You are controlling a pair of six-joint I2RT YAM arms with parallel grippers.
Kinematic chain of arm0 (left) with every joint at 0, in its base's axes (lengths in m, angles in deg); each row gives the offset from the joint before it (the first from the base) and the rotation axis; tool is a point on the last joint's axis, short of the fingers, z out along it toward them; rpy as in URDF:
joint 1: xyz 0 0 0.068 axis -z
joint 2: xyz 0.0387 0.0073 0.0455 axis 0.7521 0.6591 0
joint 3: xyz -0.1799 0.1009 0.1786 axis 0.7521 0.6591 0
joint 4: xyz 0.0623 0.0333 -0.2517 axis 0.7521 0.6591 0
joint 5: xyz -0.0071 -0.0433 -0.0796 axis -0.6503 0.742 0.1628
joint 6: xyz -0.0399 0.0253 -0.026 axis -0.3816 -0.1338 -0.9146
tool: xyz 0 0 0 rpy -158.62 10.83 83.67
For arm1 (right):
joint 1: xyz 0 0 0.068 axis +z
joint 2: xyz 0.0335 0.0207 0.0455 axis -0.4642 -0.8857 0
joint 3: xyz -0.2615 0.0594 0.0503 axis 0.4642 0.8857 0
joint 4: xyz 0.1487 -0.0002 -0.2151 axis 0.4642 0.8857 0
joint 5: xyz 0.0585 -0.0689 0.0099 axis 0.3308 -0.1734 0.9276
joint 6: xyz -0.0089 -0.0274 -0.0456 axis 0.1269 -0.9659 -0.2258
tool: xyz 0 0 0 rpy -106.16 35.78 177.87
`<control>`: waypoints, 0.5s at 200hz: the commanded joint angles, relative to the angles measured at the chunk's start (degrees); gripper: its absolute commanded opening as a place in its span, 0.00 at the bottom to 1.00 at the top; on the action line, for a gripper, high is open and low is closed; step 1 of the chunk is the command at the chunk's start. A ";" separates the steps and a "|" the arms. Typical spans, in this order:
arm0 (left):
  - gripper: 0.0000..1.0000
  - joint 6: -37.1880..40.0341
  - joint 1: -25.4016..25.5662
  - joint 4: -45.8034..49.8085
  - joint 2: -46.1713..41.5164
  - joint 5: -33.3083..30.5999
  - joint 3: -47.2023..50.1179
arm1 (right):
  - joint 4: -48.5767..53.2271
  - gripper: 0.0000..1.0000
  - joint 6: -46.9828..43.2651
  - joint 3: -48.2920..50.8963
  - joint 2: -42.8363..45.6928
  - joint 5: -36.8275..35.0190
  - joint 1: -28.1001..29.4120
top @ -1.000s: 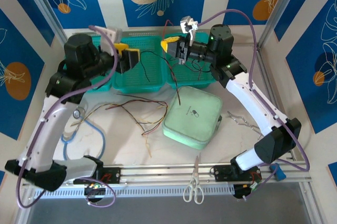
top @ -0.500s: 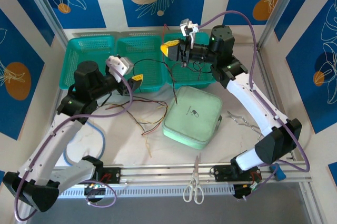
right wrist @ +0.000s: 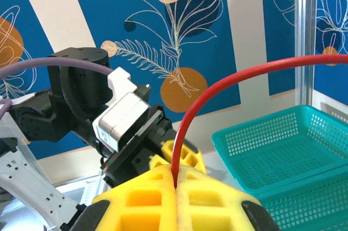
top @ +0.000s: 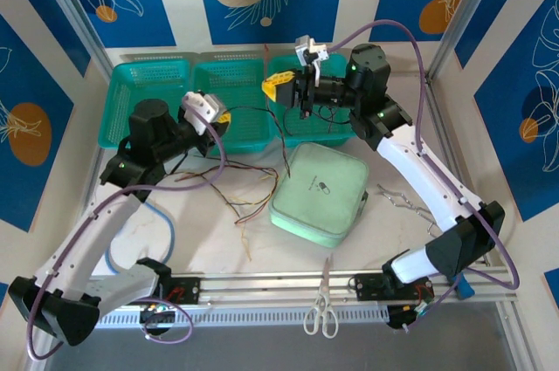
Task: Untangle the cables
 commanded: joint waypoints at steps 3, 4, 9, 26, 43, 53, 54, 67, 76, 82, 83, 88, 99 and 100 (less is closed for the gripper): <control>0.00 -3.43 -0.40 1.50 0.40 -3.33 -3.11 | -0.03 0.00 -1.51 1.18 2.93 -2.79 -0.15; 0.00 -3.56 -0.41 1.55 0.41 -3.57 -3.17 | -0.04 0.00 -1.55 1.23 2.98 -3.02 -0.20; 0.00 -4.28 -0.41 2.14 0.50 -4.45 -3.60 | -0.37 0.00 -1.52 1.64 3.46 -4.31 -0.38; 0.00 -5.44 -0.41 4.31 0.89 -5.56 -4.75 | -4.35 0.00 -0.25 5.18 5.27 -10.97 -1.07; 0.00 -6.22 -0.50 6.62 1.85 -7.04 -6.08 | -9.03 0.00 1.20 9.11 7.14 -17.23 -2.08; 0.00 -6.82 -0.46 7.96 2.42 -8.81 -6.84 | -10.22 0.00 1.86 10.45 8.11 -20.22 -3.04; 0.00 -6.88 -0.43 8.08 2.52 -8.90 -6.88 | -10.32 0.00 1.94 10.57 8.20 -20.48 -3.14; 0.00 -7.37 -0.61 9.51 3.16 -11.13 -7.75 | -11.55 0.00 2.70 12.39 9.75 -24.27 -4.59; 0.00 -7.79 -0.83 10.35 3.53 -11.89 -8.31 | -12.64 0.00 3.48 13.85 10.96 -27.17 -5.73; 0.00 -7.96 -1.05 11.16 3.82 -11.89 -8.70 | -13.34 0.00 4.17 14.86 11.95 -29.06 -6.67; 0.00 -7.98 -1.08 11.26 3.88 -11.89 -8.78 | -13.42 0.00 4.23 15.06 12.10 -29.34 -6.89; 0.00 -8.29 -1.14 11.78 4.09 -12.10 -9.10 | -13.93 0.00 4.65 15.90 12.93 -30.76 -7.64; 0.00 -8.91 -1.54 12.62 4.68 -12.75 -9.63 | -14.62 0.00 5.38 17.75 14.65 -33.20 -9.74; 0.00 -8.98 -1.59 12.65 4.75 -12.81 -9.68 | -14.67 0.00 5.45 17.87 14.81 -33.35 -9.96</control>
